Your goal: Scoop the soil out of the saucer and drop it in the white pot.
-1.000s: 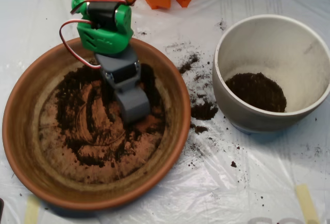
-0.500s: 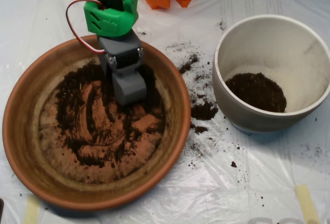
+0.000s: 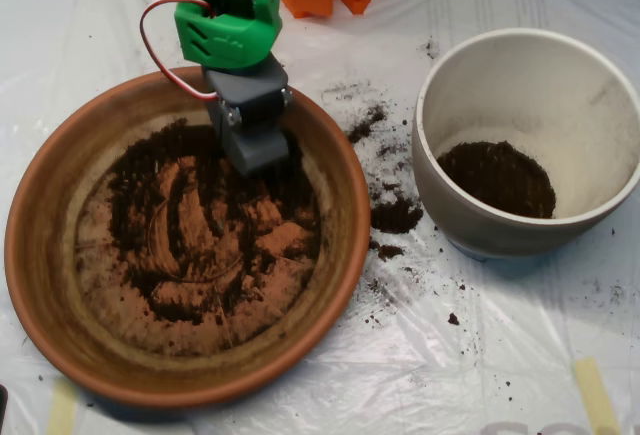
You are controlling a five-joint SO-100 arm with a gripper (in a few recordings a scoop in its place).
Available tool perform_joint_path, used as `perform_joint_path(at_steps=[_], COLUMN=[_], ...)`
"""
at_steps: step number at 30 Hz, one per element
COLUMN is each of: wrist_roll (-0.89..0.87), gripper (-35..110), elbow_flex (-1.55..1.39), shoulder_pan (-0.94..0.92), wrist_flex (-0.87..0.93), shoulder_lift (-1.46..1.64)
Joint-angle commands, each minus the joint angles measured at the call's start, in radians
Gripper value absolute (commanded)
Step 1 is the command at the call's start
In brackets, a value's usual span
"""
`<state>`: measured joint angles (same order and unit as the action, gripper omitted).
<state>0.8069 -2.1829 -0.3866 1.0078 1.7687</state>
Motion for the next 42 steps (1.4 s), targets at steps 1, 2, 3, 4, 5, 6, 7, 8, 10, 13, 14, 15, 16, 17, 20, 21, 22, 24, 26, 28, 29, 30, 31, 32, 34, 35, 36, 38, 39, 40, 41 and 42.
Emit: perform_joint_path(at_steps=[1,2,3,4,5,6,7,8,10,13,14,15,16,17,20,21,22,24,26,28,29,30,31,32,34,35,36,38,39,40,41,42], wrist_roll=[-0.126,-0.167,-0.202,-0.241,-0.276,-0.307,-0.336,-0.365,-0.413,-0.462,-0.474,-0.488,-0.495,-0.503,-0.522,-0.528,-0.531,-0.540,-0.545,-0.548,-0.548,-0.545,-0.543,-0.543,-0.538,-0.529,-0.525,-0.518,-0.514,-0.506,-0.502,-0.502], gripper=[0,0,0,0,0,0,0,0,0,0,0,0,0,0,0,0,0,0,0,0,0,0,0,0,0,0,1,17,31,44,50,49], elbow_flex=[0.109,0.149,0.184,0.218,0.259,0.298,0.327,0.354,0.383,0.433,0.459,0.482,0.503,0.526,0.592,0.618,0.647,0.716,0.781,0.844,0.874,0.900,0.930,0.962,1.023,1.051,1.077,1.091,1.081,1.063,1.040,1.012], shoulder_pan=[0.071,0.092,0.115,0.138,0.161,0.181,0.201,0.222,0.258,0.311,0.328,0.342,0.356,0.370,0.414,0.431,0.448,0.485,0.520,0.557,0.577,0.600,0.621,0.644,0.689,0.710,0.730,0.761,0.772,0.781,0.785,0.787], wrist_flex=[0.133,0.156,0.181,0.202,0.229,0.256,0.278,0.293,0.307,0.339,0.356,0.367,0.376,0.385,0.408,0.417,0.426,0.453,0.465,0.474,0.480,0.482,0.485,0.489,0.509,0.522,0.540,0.563,0.566,0.563,0.557,0.543], shoulder_lift=[0.089,0.109,0.133,0.156,0.175,0.195,0.216,0.235,0.285,0.331,0.333,0.333,0.333,0.333,0.327,0.321,0.308,0.262,0.215,0.169,0.144,0.121,0.095,0.067,0.006,-0.021,-0.051,-0.080,-0.084,-0.083,-0.074,-0.061])
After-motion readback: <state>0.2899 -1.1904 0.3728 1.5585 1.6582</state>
